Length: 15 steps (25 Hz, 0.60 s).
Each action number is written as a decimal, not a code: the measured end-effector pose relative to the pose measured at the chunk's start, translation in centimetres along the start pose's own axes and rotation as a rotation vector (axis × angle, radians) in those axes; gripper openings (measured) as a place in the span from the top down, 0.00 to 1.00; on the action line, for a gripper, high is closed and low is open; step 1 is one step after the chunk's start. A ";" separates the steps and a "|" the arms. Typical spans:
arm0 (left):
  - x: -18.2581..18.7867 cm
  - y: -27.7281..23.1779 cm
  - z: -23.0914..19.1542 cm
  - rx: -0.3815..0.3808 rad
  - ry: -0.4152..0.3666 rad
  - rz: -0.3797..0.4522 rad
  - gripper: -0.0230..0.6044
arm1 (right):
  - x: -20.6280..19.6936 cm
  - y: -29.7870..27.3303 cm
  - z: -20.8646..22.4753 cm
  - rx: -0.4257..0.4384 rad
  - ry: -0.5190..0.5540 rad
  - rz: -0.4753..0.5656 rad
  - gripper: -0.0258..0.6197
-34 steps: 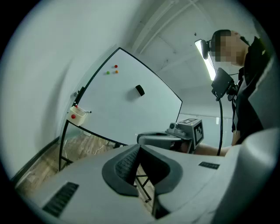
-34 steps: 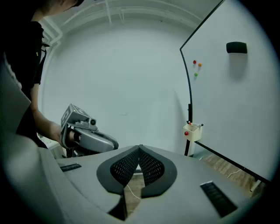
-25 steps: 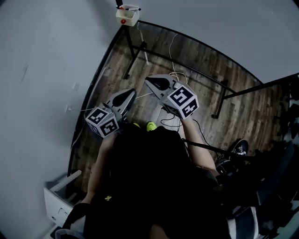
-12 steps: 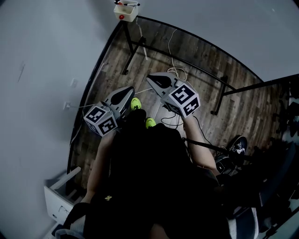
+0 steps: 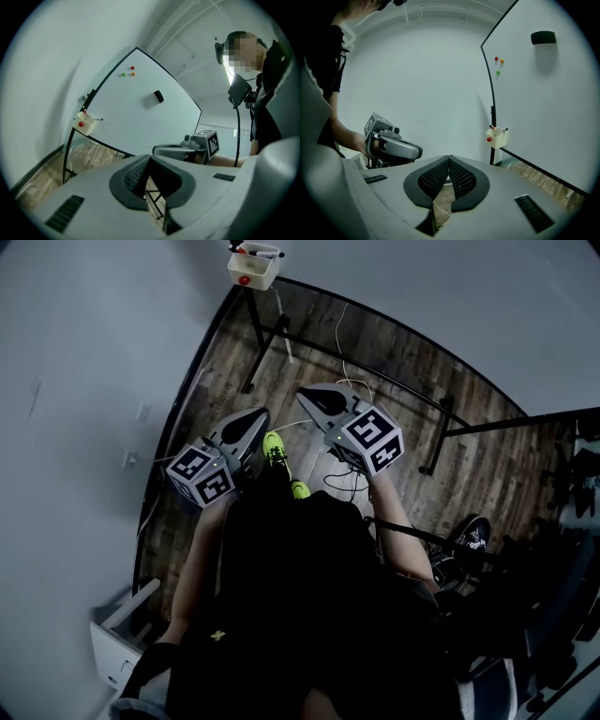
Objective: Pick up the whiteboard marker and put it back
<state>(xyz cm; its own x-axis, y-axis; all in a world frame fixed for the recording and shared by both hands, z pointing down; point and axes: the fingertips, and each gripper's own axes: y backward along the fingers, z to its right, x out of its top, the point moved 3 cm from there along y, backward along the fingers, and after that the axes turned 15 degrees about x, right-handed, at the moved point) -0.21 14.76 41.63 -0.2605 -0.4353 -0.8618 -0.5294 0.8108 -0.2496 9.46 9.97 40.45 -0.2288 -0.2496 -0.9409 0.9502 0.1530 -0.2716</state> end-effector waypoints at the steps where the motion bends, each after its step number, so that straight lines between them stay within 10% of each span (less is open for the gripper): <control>1: 0.5 -0.5 -0.4 -0.001 0.000 0.004 0.94 | 0.3 -0.3 0.5 -0.002 0.000 -0.001 0.97; 15: 4.3 -4.4 -8.2 0.007 0.049 0.024 0.94 | 2.6 -6.6 6.1 0.019 0.005 -0.046 0.97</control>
<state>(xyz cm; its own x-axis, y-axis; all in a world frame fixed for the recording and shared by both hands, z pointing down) -5.60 6.15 42.63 -0.3124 -0.4339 -0.8451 -0.5168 0.8241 -0.2321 3.89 2.48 40.97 -0.2735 -0.2510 -0.9285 0.9423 0.1236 -0.3110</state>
